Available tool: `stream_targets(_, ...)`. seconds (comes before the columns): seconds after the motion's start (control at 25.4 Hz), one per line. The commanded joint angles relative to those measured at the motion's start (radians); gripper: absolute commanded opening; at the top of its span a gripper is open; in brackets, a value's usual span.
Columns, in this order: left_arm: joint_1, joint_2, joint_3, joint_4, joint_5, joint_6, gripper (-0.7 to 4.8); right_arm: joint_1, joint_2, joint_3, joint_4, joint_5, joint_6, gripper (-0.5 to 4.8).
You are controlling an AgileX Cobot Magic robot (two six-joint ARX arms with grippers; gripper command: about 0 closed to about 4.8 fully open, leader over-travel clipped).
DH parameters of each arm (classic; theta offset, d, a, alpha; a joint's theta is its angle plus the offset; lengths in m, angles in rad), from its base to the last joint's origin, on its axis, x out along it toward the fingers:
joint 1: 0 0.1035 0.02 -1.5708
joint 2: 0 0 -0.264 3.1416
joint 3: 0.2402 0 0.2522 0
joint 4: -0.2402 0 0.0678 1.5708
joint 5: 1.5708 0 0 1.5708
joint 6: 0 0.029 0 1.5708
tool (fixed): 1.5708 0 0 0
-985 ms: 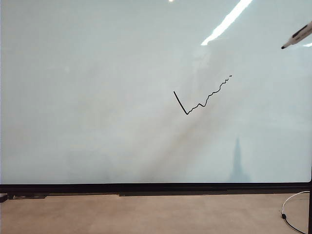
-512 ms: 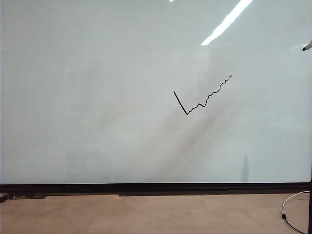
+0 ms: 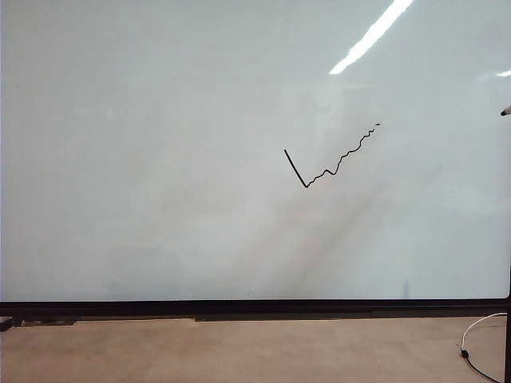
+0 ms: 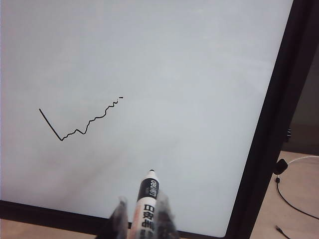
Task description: Pick up the pen on the shelf to the right of the whiteboard and draw a check mark.
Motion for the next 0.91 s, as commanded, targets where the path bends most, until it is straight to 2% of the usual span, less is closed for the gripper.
stream_targets(0.04,0.000,0.000,0.003,0.012,0.001,0.005,-0.04,0.000,0.001,-0.039,0.098,0.003,0.005,-0.07)
stream_targets(0.59,0.000,0.000,0.003,0.012,0.001,0.005,-0.04,-0.005,0.000,-0.148,0.213,0.040,0.005,-0.07)
stream_targets(0.75,0.000,0.000,0.003,0.012,0.001,0.005,-0.04,-0.061,0.000,-0.148,0.211,0.032,0.005,-0.07)
stream_targets(0.91,0.000,0.000,0.003,0.012,0.000,0.005,-0.05,-0.171,0.000,-0.148,0.212,-0.061,0.009,-0.07)
